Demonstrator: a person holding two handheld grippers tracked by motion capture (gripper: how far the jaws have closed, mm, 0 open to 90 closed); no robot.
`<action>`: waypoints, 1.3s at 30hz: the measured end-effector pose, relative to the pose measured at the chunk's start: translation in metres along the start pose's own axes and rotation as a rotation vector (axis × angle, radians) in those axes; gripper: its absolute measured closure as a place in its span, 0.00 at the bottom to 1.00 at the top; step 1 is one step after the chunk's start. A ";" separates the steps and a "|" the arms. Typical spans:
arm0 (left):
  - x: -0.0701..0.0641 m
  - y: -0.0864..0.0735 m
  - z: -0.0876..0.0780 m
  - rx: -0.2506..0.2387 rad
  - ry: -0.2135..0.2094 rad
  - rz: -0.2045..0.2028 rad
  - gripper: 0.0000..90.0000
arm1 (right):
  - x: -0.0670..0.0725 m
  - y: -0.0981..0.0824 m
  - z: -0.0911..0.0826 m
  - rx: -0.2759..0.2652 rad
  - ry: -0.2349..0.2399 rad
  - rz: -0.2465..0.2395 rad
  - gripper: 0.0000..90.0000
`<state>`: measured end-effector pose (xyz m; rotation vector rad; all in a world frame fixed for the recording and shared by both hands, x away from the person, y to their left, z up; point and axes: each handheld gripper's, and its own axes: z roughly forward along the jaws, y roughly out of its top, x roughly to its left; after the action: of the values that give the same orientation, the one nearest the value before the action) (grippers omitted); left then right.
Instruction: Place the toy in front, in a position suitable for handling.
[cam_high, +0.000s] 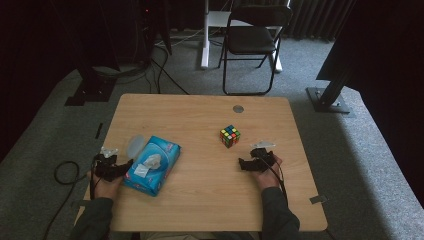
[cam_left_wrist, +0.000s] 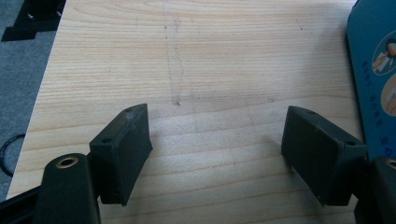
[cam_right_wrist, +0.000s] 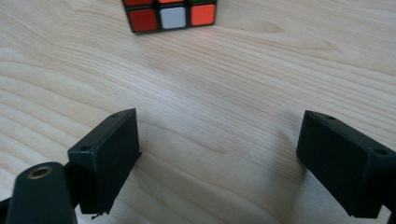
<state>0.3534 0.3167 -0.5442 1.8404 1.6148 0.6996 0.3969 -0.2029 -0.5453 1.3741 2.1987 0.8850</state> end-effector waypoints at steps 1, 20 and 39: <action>0.000 0.000 0.000 0.000 0.000 0.000 0.27 | 0.001 0.001 0.000 -0.002 0.002 -0.007 0.14; 0.000 0.000 0.000 0.000 -0.001 0.000 0.27 | 0.012 0.026 -0.002 -0.069 0.075 -0.030 0.12; 0.000 0.000 0.000 -0.002 -0.001 0.000 0.27 | 0.022 0.060 0.010 -0.140 0.093 -0.073 0.15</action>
<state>0.3534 0.3165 -0.5444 1.8388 1.6134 0.7001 0.4325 -0.1614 -0.5107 1.2029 2.1935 1.0735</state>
